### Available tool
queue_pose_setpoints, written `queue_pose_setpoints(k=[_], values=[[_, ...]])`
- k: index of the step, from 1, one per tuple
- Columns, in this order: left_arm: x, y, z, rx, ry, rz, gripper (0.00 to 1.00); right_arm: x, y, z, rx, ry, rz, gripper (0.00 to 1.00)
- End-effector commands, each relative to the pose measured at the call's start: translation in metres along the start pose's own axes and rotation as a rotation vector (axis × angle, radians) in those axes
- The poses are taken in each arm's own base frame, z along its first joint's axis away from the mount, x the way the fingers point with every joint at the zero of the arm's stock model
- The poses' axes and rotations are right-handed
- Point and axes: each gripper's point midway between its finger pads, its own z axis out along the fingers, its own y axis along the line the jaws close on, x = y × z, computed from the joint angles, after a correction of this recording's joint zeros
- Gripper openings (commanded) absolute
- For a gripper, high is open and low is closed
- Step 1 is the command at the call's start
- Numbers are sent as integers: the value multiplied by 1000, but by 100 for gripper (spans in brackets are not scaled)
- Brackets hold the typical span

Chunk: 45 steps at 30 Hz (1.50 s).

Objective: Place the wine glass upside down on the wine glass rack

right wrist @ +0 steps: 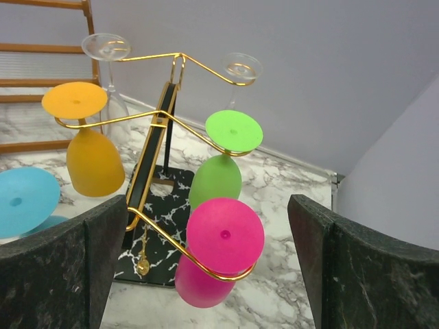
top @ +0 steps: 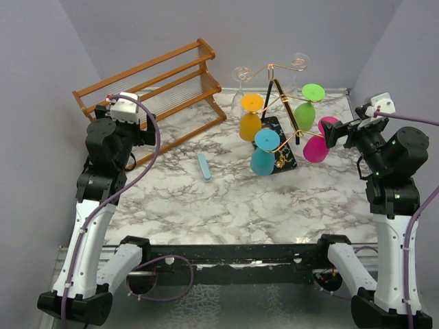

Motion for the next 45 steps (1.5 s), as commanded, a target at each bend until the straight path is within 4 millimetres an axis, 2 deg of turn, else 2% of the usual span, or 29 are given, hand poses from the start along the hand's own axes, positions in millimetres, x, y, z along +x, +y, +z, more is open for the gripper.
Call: queue_pose_setpoints(k=[1,7,21,45], values=[[-14,3,-10,14,-20,-35,99,4,-5,-3,29,31,39,100],[-14,8,-9,0,-16,-22,99,12,1,-6,5,46,28,100],[-13,7,-15,6,-18,-29,99,14,11,-8,-45,48,24,100],[-6,4,-15,18,-8,-18,99,18,11,-8,-49,52,23,100]])
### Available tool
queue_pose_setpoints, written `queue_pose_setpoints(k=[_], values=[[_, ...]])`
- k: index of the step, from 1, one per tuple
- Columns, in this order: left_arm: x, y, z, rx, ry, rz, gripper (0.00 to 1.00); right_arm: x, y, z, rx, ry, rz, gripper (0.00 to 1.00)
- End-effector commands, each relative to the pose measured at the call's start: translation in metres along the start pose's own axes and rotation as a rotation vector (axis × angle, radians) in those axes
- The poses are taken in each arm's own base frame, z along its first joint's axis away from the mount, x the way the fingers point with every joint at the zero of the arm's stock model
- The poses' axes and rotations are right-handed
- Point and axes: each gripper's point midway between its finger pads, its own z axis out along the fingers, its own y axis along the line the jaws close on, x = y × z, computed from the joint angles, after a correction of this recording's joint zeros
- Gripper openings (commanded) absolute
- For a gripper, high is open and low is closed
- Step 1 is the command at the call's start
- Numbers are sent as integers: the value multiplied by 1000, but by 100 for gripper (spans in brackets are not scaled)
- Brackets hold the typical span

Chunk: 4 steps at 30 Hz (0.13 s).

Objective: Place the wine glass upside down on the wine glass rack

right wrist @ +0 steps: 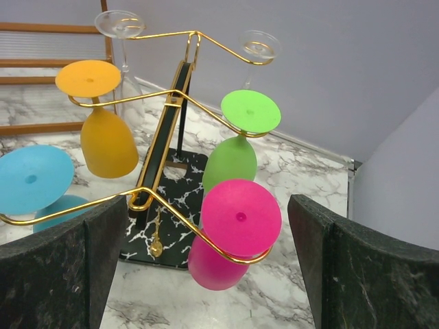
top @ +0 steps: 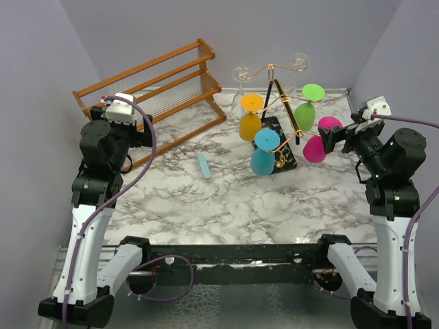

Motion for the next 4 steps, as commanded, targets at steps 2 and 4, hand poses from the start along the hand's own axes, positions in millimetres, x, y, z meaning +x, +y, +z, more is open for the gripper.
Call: queue_pose_setpoints(k=[2,4], values=[[-3,-1,-5,13,-18,-5,99,2,2,-2,-10,-3,-5,100],[-4,0,-5,8,-20,-5,99,1,0,-2,0,-1,-4,100]])
